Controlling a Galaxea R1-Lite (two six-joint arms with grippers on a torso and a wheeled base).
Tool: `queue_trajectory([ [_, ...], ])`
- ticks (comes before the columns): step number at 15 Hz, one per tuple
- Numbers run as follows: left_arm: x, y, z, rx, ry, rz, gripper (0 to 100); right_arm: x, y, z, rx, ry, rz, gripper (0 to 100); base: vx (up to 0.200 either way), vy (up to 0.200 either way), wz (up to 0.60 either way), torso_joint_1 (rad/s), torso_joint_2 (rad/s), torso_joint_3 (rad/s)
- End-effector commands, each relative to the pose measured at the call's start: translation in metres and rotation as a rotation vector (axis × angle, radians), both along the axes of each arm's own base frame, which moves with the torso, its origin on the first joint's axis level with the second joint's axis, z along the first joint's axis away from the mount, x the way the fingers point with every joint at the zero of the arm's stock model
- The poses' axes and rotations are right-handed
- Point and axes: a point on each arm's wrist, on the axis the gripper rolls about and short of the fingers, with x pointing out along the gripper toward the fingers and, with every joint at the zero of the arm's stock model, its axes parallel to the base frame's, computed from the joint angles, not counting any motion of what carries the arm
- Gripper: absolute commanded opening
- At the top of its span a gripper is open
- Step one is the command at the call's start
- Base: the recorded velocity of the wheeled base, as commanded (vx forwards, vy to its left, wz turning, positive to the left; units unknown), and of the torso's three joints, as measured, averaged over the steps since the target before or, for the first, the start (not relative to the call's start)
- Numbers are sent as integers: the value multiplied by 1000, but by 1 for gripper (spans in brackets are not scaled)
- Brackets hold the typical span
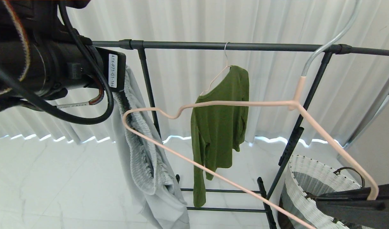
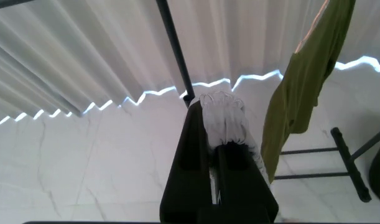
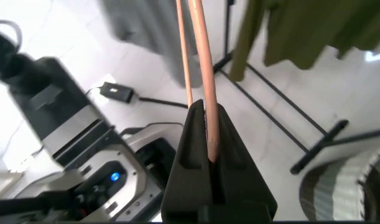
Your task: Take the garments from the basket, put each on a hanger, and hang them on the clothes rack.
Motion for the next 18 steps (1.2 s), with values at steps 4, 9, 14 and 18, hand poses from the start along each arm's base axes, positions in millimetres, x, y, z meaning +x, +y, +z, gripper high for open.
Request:
queue_trajectory([
  [4,9,-1,7,-10,-19,19,0,1,8,-5,-27,19,27,0,0,0,0,0,0,0],
  [9,10,-2,15,-22,-41,20,0,33,36,-11,-10,-3,-106,0,0,0,0,0,0,0],
  [14,15,-5,15,-13,-43,38,0,53,49,-6,55,-19,-185,0,0,0,0,0,0,0],
  [18,20,-9,11,4,-34,55,0,56,57,-6,102,-24,-179,0,0,0,0,0,0,0],
])
